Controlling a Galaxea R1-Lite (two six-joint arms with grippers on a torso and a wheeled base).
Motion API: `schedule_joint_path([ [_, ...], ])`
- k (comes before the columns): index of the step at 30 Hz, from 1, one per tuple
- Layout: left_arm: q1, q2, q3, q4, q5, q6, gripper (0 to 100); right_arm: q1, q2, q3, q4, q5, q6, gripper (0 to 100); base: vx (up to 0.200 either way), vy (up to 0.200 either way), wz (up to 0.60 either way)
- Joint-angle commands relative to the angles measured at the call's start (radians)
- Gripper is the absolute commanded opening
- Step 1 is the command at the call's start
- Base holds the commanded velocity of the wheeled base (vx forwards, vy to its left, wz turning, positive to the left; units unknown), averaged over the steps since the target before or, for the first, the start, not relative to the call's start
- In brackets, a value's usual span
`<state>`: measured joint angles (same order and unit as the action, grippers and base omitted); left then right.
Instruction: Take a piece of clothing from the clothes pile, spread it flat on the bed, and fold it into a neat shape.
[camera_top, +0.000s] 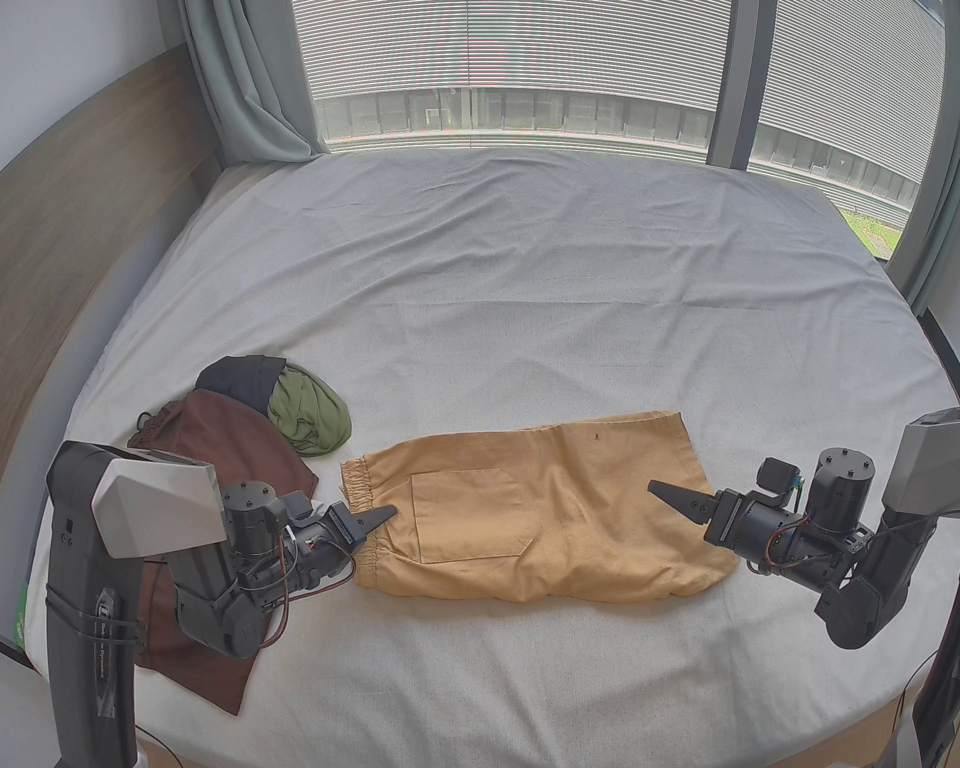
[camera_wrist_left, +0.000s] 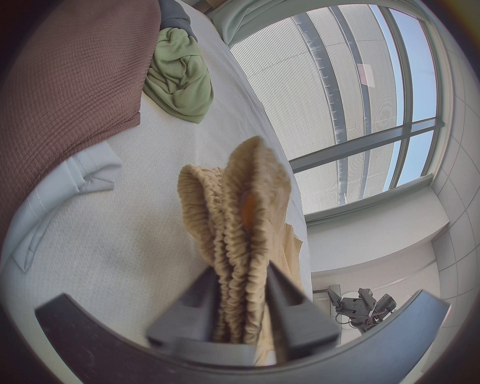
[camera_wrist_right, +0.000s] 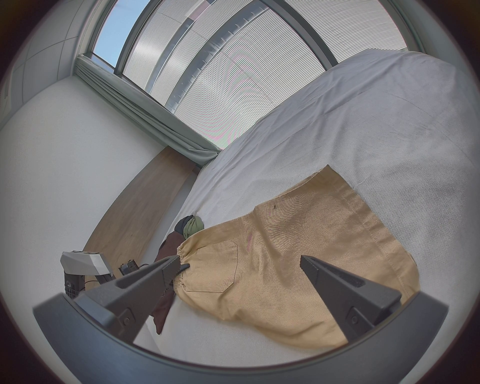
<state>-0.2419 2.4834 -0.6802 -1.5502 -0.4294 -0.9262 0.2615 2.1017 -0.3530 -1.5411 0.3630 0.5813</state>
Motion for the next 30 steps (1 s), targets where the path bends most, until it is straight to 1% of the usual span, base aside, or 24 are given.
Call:
schedule_joint_path([
  [1,0.0,0.002,-0.001,-0.001,-0.002,0.003,0,-0.002,0.001,0.0,-0.001,0.001,0.0,100,0.0,0.0,0.0],
  [9,0.006,-0.012,0.001,-0.002,-0.011,0.006,0,-0.004,0.008,0.0,-0.001,0.001,0.0,100,0.0,0.0,0.0],
  [14,0.007,-0.012,0.001,-0.002,-0.011,0.07,0,-0.002,0.011,0.0,-0.001,0.002,-0.003,100,0.0,0.0,0.0],
  [18,0.012,-0.023,0.002,-0.004,-0.011,0.092,0,-0.002,0.021,0.0,-0.002,0.001,-0.004,100,0.0,0.0,0.0],
  [23,0.05,-0.049,0.005,-0.004,-0.017,0.122,0,-0.004,0.021,0.0,-0.002,0.001,-0.004,100,0.0,0.0,0.0],
  [26,0.085,-0.069,0.013,-0.004,-0.051,0.136,0,-0.005,0.021,0.0,-0.001,0.002,-0.004,100,0.0,0.0,0.0],
  [30,0.119,-0.109,0.054,-0.002,-0.155,0.138,0,-0.004,0.021,0.0,-0.001,0.002,-0.004,100,0.0,0.0,0.0],
])
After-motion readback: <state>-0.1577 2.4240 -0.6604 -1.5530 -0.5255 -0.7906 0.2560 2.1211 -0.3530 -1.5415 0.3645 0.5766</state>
